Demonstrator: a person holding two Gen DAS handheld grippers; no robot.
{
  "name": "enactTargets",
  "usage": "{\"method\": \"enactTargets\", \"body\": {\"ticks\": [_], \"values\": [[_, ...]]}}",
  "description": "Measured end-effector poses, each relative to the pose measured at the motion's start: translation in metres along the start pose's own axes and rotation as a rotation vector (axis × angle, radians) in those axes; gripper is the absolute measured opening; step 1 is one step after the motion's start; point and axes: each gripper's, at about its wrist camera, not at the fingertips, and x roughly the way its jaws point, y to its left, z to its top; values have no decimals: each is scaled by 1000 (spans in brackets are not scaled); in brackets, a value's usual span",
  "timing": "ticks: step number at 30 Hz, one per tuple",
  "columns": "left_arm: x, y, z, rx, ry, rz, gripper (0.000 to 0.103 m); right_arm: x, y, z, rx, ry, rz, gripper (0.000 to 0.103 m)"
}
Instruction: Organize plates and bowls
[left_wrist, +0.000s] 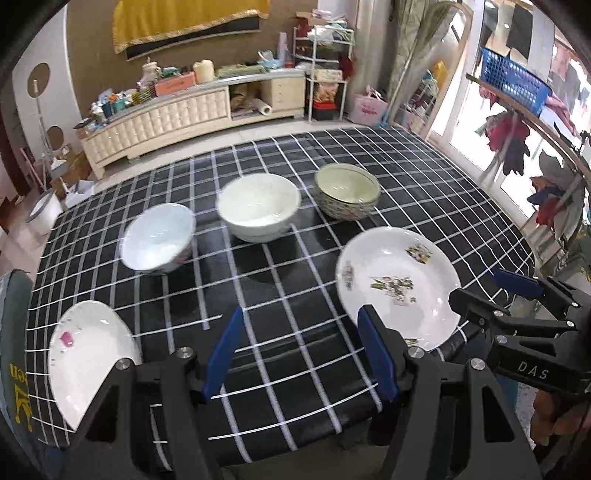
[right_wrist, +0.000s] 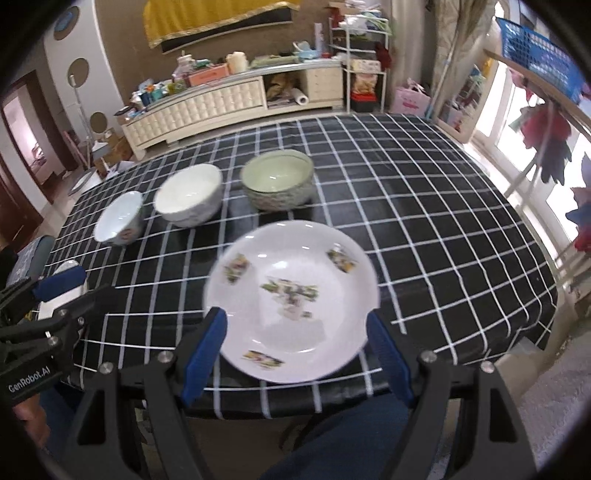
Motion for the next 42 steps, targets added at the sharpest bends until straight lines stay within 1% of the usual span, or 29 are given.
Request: {"method": "enactTargets", "body": {"ticks": [3, 9, 12, 17, 20, 25, 27, 28, 31, 32, 34, 35, 36, 37, 40, 42], "values": [[15, -10, 3, -5, 40, -37, 62, 4, -13, 0, 11, 3, -11, 81], [40, -24, 6, -1, 83, -29, 62, 26, -35, -1, 51, 43, -16, 81], [54, -27, 6, -1, 111, -22, 62, 37, -40, -2, 48, 65, -10, 81], [78, -25, 5, -32, 163, -36, 62, 50, -46, -1, 43, 82, -1, 81], [90, -27, 3, -27, 182, -36, 62, 59, -49, 1, 34, 103, 3, 81], [106, -30, 0, -32, 221, -52, 62, 73, -54, 4, 23, 144, -16, 81], [110, -32, 0, -26, 225, -51, 62, 78, -56, 4, 17, 158, -7, 81], [112, -33, 0, -21, 227, -49, 62, 80, -56, 5, 14, 160, -8, 79], [120, -37, 0, -11, 238, -42, 62, 83, -59, 5, 25, 162, 7, 70], [122, -37, 0, -9, 242, -41, 61, 84, -61, 4, 30, 164, 12, 63], [126, -37, -1, -10, 249, -38, 55, 87, -62, 3, 28, 170, 18, 56], [128, -37, -1, -12, 253, -39, 49, 87, -63, 3, 29, 170, 28, 46], [130, -37, -2, -17, 259, -40, 44, 88, -64, 2, 35, 174, 48, 41], [134, -35, -2, -26, 266, -42, 42, 89, -66, 2, 42, 181, 60, 34], [138, -32, -3, -47, 277, -71, 36, 91, -67, 1, 37, 185, 59, 33], [138, -35, -3, -42, 278, -78, 31, 90, -67, 1, 32, 185, 66, 30]]}}
